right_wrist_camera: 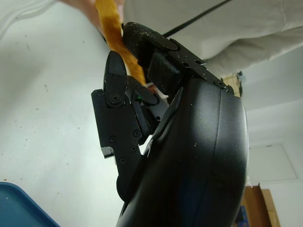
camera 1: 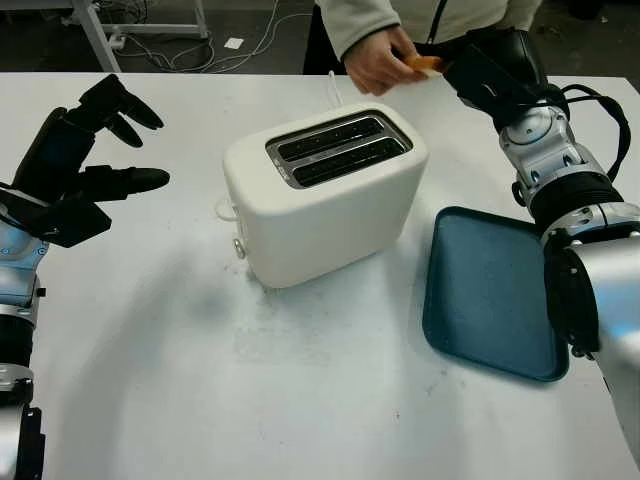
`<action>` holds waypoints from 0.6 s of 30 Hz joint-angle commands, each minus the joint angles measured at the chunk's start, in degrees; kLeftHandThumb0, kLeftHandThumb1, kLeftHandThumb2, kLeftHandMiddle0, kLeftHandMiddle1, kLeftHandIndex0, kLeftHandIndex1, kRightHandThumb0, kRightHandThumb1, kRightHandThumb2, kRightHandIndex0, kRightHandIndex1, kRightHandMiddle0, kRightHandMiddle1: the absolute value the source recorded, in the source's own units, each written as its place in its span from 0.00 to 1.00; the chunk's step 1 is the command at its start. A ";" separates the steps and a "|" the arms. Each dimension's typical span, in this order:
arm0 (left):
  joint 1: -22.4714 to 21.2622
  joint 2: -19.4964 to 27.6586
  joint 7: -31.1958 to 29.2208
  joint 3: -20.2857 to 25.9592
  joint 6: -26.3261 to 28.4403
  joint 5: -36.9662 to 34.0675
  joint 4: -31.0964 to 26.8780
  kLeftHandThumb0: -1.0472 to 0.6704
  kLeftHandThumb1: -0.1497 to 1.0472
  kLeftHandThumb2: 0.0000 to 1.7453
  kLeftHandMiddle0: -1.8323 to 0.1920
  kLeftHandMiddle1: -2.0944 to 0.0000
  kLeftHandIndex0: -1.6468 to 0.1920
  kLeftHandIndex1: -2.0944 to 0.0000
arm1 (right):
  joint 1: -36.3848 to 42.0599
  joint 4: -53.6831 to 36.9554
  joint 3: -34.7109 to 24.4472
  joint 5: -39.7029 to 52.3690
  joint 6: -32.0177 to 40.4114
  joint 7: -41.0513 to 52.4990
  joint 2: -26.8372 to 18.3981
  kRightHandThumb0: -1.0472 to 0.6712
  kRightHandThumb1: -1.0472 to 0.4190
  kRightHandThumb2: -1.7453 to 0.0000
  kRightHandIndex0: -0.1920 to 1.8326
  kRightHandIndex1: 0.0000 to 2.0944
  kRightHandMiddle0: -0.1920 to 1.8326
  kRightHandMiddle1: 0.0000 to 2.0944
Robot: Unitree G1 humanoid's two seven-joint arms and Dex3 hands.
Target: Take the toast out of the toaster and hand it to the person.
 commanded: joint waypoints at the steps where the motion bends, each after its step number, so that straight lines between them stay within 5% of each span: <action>1: -0.50 -0.15 0.42 0.12 -1.01 -0.18 0.40 0.05 0.89 0.11 0.77 0.24 0.81 0.31 | 0.23 -0.11 -0.11 0.35 -0.35 0.04 -0.12 0.48 0.09 0.81 0.42 0.21 0.58 0.08; 4: -0.46 -0.20 0.57 0.17 -1.02 -0.15 0.33 0.05 0.89 0.11 0.77 0.24 0.81 0.31 | 0.25 -0.11 -0.46 0.76 -0.22 0.93 -0.21 0.45 0.09 0.81 0.36 0.27 0.57 0.07; 6: -0.44 -0.15 0.64 0.18 -1.01 -0.06 0.36 0.05 0.89 0.11 0.77 0.24 0.81 0.31 | -0.08 -0.09 -0.69 1.14 0.86 2.46 -0.27 0.39 0.09 0.81 0.38 0.14 0.59 0.11; 7: -0.38 -0.20 0.52 0.23 -0.70 -0.25 0.29 0.05 0.89 0.11 0.77 0.24 0.81 0.31 | -0.15 -0.11 -0.86 1.42 0.79 3.77 -0.51 0.37 0.09 0.81 0.41 0.16 0.59 0.15; 9: -0.18 -0.33 0.33 0.33 0.05 -0.61 -0.12 0.04 0.89 0.11 0.77 0.24 0.80 0.30 | -0.24 -0.28 -0.60 1.30 -0.02 6.65 -1.25 0.26 0.09 0.82 0.45 0.39 0.52 0.22; 10: -0.11 -0.33 0.31 0.34 0.06 -0.64 -0.21 0.04 0.89 0.11 0.77 0.24 0.80 0.30 | -0.29 -0.51 -0.15 0.93 -0.44 8.11 -1.72 0.22 0.09 0.82 0.39 0.39 0.45 0.19; 12: 0.05 -0.34 0.35 0.36 -0.02 -0.62 -0.41 0.04 0.89 0.11 0.77 0.24 0.80 0.30 | -0.07 -1.14 0.23 0.83 -1.65 10.91 -2.87 0.10 0.09 0.84 0.24 0.19 0.28 0.05; 14: 0.49 -0.38 0.54 0.44 0.53 -0.50 -1.10 0.05 0.89 0.10 0.77 0.24 0.80 0.30 | 0.91 -1.99 -0.81 2.33 -4.60 14.54 -4.38 0.04 0.09 0.89 0.14 0.08 0.15 0.01; 18: 1.57 -0.46 0.67 0.79 0.50 -0.70 -1.69 0.05 0.89 0.10 0.78 0.24 0.81 0.31 | 4.01 -4.07 -2.46 4.62 -10.74 16.68 -6.56 0.00 0.09 0.93 0.10 0.00 0.10 0.00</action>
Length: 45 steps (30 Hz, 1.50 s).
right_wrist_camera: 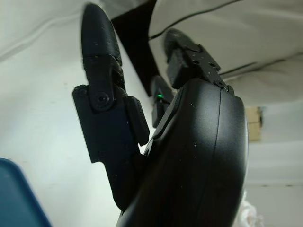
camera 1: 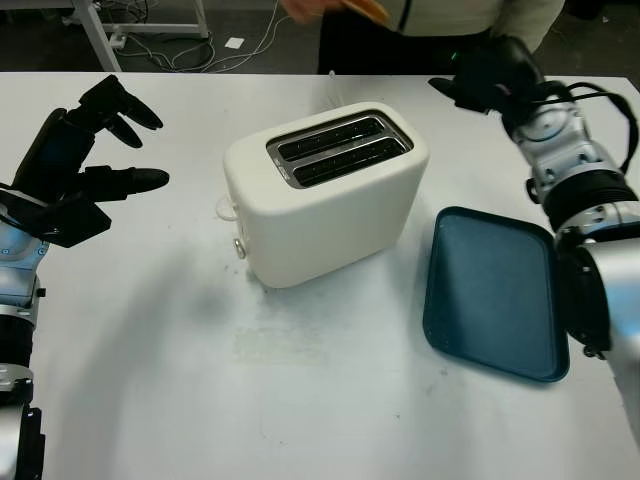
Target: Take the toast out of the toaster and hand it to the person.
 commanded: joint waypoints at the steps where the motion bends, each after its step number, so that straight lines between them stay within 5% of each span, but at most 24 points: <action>1: 1.78 -0.46 0.85 0.75 -0.21 -0.71 -0.78 0.05 0.89 0.11 0.78 0.24 0.81 0.31 | 4.06 -2.02 -1.66 2.51 -5.77 0.34 -1.22 0.00 0.09 0.94 0.10 0.00 0.10 0.00; 7: 5.64 -2.14 2.95 2.67 -1.90 -1.98 -2.42 0.05 0.89 0.14 0.78 0.26 0.82 0.33 | 19.78 -16.47 -9.25 16.30 -16.35 9.83 0.50 0.02 0.13 1.00 0.10 0.00 0.09 0.00; 13: 13.09 -7.84 5.41 4.68 -0.08 -5.20 -9.41 0.04 0.89 0.16 0.79 0.29 0.82 0.39 | 42.94 -48.18 -12.47 26.54 -4.99 10.46 5.37 0.07 0.14 1.00 0.13 0.01 0.14 0.02; 20: 25.07 -18.91 13.29 4.94 12.71 -3.45 -26.14 0.02 0.89 0.18 0.82 0.28 0.84 0.38 | 59.81 -62.63 -11.04 29.91 -4.49 10.66 12.28 0.13 0.13 1.00 0.16 0.01 0.17 0.01; 24: 28.94 -22.28 13.71 4.23 20.02 -4.07 -33.01 0.00 0.89 0.18 0.86 0.25 0.89 0.34 | 65.16 -66.42 -9.17 29.85 -3.10 10.88 15.43 0.12 0.11 1.00 0.16 0.01 0.17 0.01; 29: 31.04 -25.19 12.86 2.93 22.43 -4.74 -35.13 0.00 0.89 0.18 0.90 0.28 0.90 0.41 | 69.88 -71.39 -7.48 33.41 2.63 11.06 19.35 0.12 0.13 1.00 0.17 0.01 0.17 0.00; 45: 32.43 -27.84 4.99 -2.13 17.75 -7.80 -26.69 0.00 0.89 0.11 0.83 0.32 0.83 0.39 | 70.55 -66.77 -7.30 34.20 5.43 10.13 25.61 0.12 0.12 1.00 0.20 0.01 0.20 0.01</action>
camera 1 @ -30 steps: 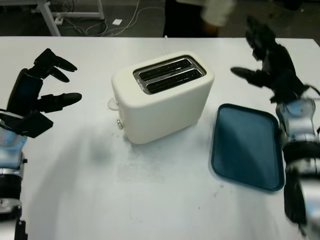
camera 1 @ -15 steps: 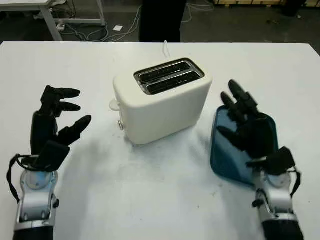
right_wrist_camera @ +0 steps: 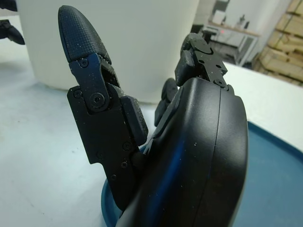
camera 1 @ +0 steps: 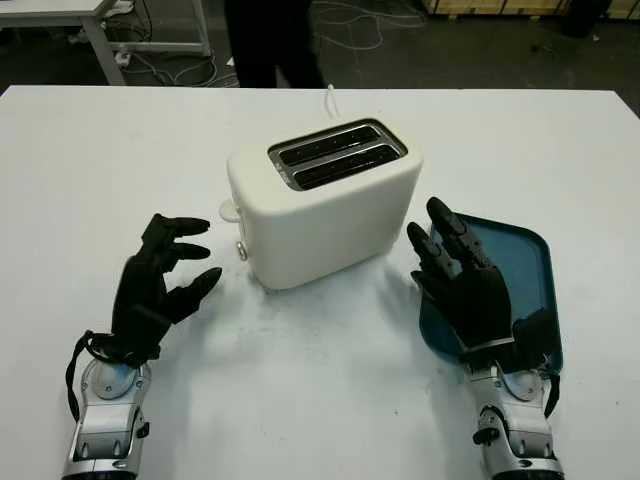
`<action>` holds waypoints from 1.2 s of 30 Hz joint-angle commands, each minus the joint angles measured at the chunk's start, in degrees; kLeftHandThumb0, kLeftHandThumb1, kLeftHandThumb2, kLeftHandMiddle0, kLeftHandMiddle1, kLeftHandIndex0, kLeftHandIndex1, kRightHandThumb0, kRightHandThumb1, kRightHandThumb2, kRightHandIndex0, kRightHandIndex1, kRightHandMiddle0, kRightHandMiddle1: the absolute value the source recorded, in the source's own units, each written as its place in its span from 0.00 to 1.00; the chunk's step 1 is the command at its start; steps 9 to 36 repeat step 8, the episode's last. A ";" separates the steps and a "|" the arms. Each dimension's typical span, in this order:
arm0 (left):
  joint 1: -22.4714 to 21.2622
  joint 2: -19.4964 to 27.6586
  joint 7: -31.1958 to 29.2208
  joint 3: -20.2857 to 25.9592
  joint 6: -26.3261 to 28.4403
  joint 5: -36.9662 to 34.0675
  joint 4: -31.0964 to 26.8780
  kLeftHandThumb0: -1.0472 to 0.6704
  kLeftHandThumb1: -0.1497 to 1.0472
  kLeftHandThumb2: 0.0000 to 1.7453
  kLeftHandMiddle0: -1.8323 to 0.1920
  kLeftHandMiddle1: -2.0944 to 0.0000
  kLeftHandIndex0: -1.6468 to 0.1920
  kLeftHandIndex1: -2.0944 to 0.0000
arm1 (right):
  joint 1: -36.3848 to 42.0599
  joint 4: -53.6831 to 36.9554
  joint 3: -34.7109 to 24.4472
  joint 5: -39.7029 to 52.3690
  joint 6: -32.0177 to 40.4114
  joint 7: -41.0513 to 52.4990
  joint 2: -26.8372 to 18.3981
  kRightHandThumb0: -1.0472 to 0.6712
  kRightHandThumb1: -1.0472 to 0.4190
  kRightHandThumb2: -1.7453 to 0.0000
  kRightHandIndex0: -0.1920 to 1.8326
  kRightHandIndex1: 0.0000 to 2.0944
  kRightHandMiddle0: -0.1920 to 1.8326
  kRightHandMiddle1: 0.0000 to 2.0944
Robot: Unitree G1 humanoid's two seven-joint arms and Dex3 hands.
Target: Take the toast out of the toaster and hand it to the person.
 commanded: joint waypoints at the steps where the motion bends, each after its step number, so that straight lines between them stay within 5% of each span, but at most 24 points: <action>1: 0.43 -0.09 -0.50 -0.53 -1.42 -0.25 0.93 0.00 0.89 0.11 0.83 0.32 0.83 0.39 | -0.60 1.01 -0.57 -0.41 -0.10 -0.85 0.52 0.11 0.12 1.00 0.20 0.01 0.20 0.01; 36: 1.55 -0.83 -1.19 -1.10 1.88 -1.56 -1.58 0.00 0.89 0.07 0.85 0.30 0.83 0.38 | -1.10 0.72 -1.27 -0.31 -0.07 -1.99 0.99 0.12 0.11 1.00 0.20 0.01 0.21 0.00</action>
